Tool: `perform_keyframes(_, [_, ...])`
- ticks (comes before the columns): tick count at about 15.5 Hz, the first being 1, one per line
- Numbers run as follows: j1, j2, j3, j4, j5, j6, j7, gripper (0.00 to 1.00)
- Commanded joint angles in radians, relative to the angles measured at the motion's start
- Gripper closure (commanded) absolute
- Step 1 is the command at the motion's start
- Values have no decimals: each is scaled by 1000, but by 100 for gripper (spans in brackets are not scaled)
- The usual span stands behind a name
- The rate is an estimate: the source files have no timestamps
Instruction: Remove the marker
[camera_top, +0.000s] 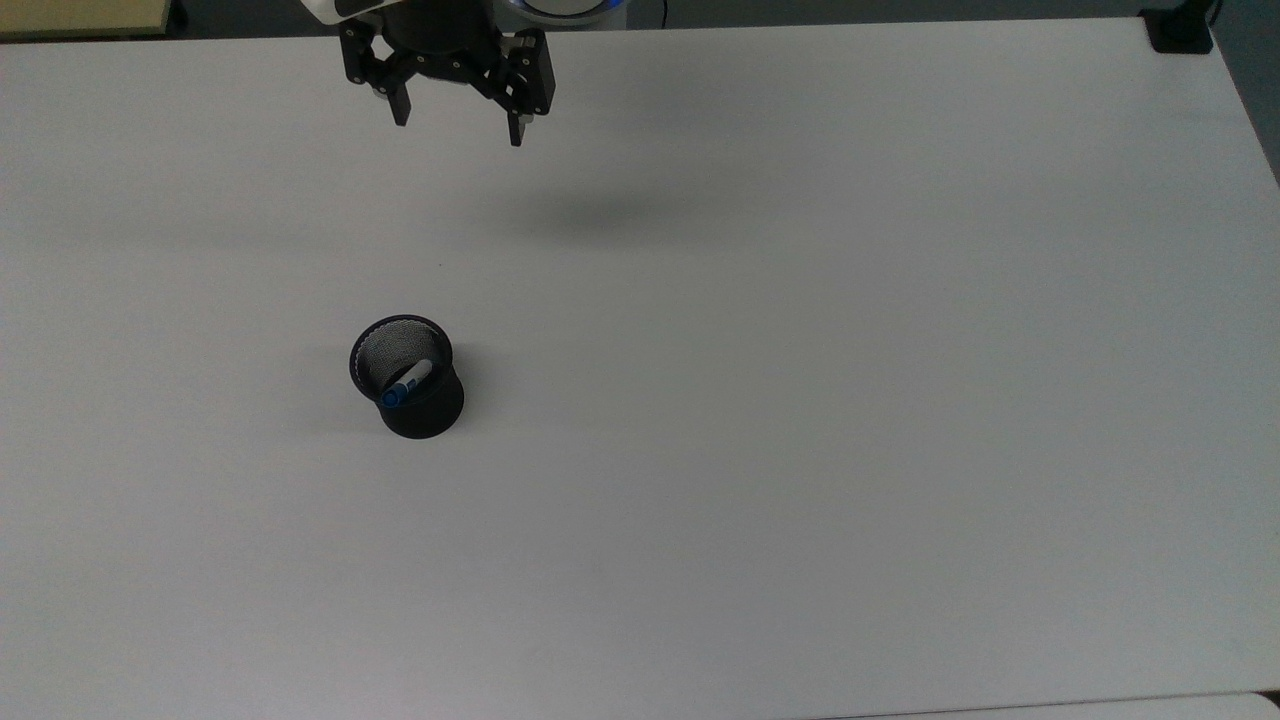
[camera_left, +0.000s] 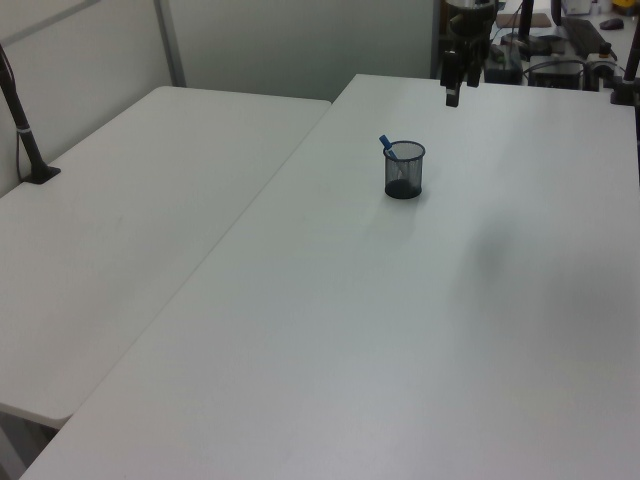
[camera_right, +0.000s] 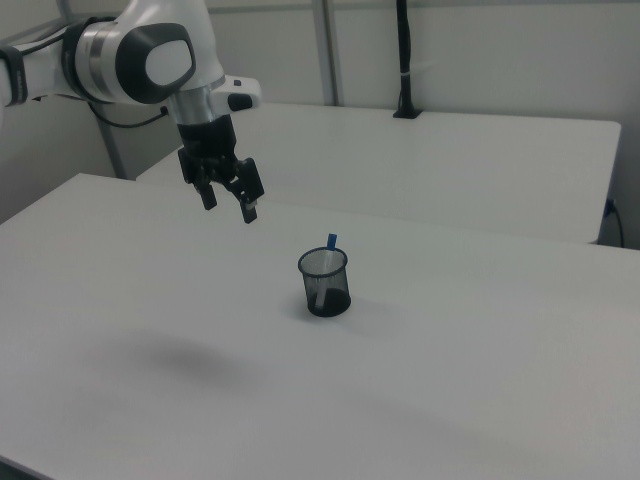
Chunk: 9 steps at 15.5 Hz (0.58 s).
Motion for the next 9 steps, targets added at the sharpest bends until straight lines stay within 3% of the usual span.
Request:
perform_keyframes(1, [4,0,-10,21,9,-64,-48,0])
perform_keyframes(9, [4,4,-8,22,20,-63,-44,0])
